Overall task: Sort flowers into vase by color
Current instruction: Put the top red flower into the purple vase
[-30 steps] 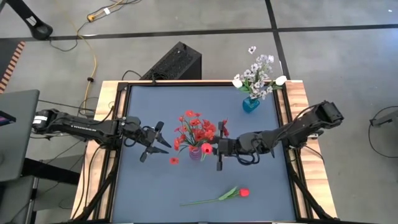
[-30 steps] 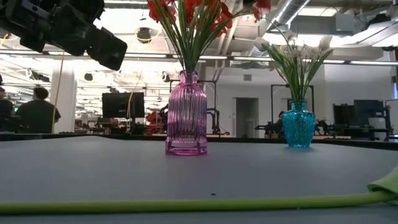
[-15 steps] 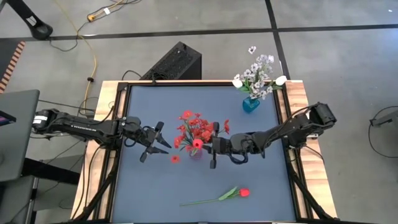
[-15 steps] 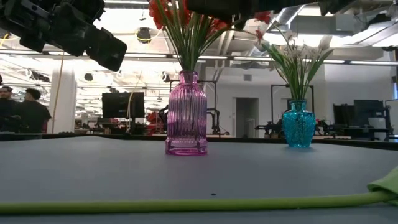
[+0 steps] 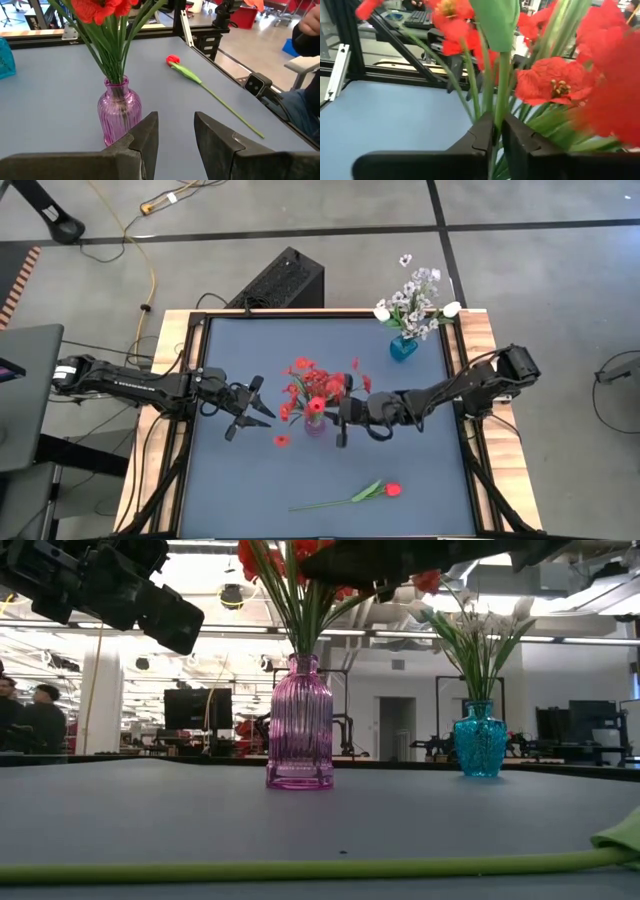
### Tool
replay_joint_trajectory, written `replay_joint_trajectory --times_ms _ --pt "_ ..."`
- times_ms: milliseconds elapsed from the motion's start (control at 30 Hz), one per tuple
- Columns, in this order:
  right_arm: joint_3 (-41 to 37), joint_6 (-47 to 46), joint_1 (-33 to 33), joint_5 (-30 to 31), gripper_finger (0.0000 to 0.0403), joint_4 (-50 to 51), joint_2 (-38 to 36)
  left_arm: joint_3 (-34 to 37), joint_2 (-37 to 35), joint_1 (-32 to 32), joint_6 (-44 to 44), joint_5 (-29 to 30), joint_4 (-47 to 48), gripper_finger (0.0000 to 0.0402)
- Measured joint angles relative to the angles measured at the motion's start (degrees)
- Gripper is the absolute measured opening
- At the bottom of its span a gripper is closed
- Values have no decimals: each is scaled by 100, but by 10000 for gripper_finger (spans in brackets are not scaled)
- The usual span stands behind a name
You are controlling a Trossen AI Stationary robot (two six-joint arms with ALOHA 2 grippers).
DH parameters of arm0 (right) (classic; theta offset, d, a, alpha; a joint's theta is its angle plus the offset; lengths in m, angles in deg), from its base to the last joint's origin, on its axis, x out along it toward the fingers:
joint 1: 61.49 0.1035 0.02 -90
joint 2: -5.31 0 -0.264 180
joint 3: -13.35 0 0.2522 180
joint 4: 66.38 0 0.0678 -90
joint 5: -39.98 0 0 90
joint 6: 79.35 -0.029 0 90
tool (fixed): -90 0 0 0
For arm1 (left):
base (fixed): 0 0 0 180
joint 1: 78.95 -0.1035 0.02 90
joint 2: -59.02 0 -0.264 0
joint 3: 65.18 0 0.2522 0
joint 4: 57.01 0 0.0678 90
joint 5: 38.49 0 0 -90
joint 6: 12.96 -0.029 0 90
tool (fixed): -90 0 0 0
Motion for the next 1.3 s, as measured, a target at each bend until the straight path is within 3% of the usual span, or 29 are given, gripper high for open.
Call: replay_joint_trajectory --times_ms 267,533,767,1000,1200,1300 --pt "171 -582 -20 11 164 206 0 0 0 0 62 -89 2 113" --pt "1074 -864 -26 -26 267 2250 -4 0 0 2 50 -131 4 113" --pt "2059 -1525 -83 -437 282 4769 -4 -2 0 2 53 -356 7 113" --pt "2524 -1519 -30 -459 282 5791 -7 -2 0 2 108 -362 7 113" --pt "2718 -1449 0 -523 282 5844 -9 -2 0 2 142 -363 13 113" --pt "2726 -1454 -17 -844 282 5932 -13 -2 0 2 148 -363 13 113"
